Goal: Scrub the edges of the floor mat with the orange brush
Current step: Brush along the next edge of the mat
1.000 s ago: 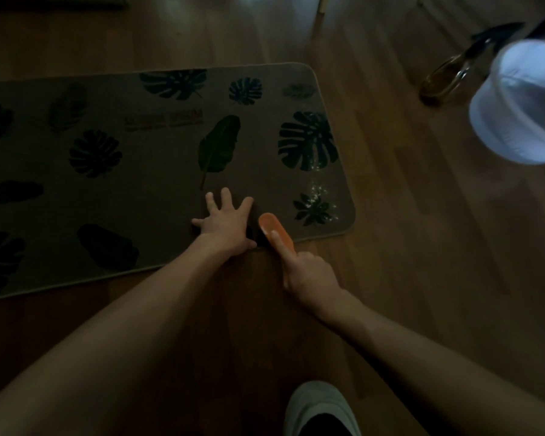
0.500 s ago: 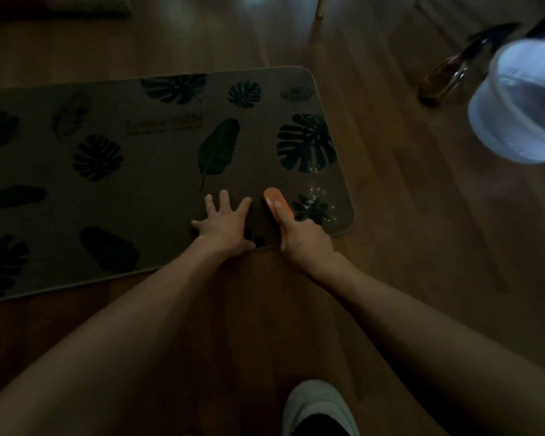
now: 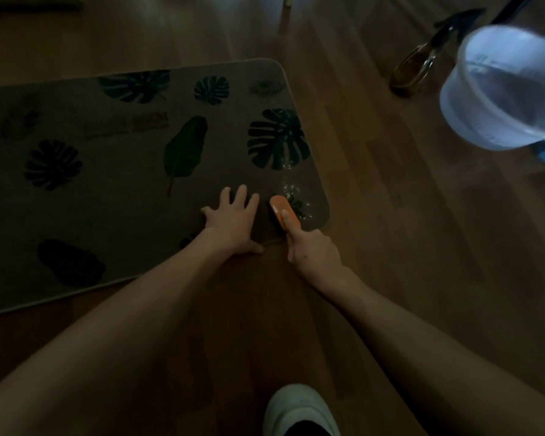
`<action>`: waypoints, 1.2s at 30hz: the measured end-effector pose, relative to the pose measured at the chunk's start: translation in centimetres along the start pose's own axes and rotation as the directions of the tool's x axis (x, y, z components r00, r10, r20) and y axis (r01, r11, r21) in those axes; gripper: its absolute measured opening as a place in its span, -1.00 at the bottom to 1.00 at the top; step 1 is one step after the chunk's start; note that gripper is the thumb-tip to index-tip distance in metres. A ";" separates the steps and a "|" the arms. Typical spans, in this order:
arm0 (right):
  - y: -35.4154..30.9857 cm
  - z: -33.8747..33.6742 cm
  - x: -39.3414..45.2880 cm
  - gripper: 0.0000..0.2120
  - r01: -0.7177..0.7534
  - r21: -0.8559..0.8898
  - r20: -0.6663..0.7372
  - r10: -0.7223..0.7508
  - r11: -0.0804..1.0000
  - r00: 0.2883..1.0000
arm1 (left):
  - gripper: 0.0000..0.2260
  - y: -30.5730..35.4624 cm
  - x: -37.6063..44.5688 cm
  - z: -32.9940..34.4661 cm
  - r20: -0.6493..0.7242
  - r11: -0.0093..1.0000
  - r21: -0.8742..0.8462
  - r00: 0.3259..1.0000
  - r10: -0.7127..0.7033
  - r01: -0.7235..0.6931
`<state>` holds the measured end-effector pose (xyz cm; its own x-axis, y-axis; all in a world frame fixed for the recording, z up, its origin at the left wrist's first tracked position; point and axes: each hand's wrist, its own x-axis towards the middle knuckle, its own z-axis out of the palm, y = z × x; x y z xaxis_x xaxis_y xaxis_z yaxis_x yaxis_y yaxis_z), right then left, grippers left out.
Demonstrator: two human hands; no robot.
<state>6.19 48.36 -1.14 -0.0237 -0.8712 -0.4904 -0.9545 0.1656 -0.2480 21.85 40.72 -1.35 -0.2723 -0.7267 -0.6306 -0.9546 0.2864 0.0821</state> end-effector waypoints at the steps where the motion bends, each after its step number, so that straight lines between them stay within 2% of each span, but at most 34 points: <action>1: 0.2 -0.4 0.8 -0.41 -0.020 0.022 -0.016 0.020 1.000 1.000 | 0.06 0.0 0.0 0.0 -0.009 1.000 0.001 1.000 -0.002 0.002; 5: 0.6 -2.3 3.5 -0.43 -0.093 0.091 -0.044 0.097 0.991 0.994 | 0.08 0.3 0.0 -0.7 -0.008 1.000 -0.009 1.000 -0.024 0.023; 9: 0.6 -2.7 3.1 -0.42 -0.086 0.093 -0.027 0.089 0.992 0.996 | 0.11 0.8 0.2 -1.3 0.016 0.999 -0.009 0.999 -0.047 0.047; 14: 0.6 -0.1 -1.7 -0.36 0.030 0.052 0.003 -0.030 0.998 1.000 | 0.10 1.1 0.0 -1.4 0.017 0.998 -0.016 0.998 -0.056 0.056; 19: 0.8 1.9 -3.5 -0.39 0.144 0.040 0.012 -0.145 0.989 0.989 | 0.08 1.2 -0.2 -1.0 0.002 0.999 -0.017 0.999 -0.049 0.049; 22: 0.5 0.7 -1.7 -0.40 0.098 -0.009 0.005 -0.098 0.995 0.995 | 0.05 1.2 -0.3 -1.1 0.019 1.000 -0.016 0.999 -0.026 0.027; 29: -0.8 -1.3 2.0 -0.42 -0.006 0.037 0.031 0.005 0.999 0.999 | 0.06 0.7 -0.1 -0.8 -0.004 0.999 -0.028 0.999 -0.035 0.035; 33: -0.1 -1.1 0.8 -0.44 0.006 0.060 -0.009 -0.006 0.998 1.000 | 0.05 0.6 -0.3 -0.6 0.003 0.998 -0.041 0.999 -0.043 0.043; 36: 2.4 -0.1 -1.9 -0.39 -0.002 0.007 0.000 0.002 1.000 1.000 | 0.06 0.7 -0.4 -0.4 0.011 0.997 -0.060 0.999 -0.042 0.043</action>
<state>3.95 50.36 -0.71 -0.0255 -0.8707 -0.4912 -0.9522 0.1708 -0.2532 21.26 40.90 -0.74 -0.2304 -0.7314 -0.6418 -0.9709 0.2172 0.1011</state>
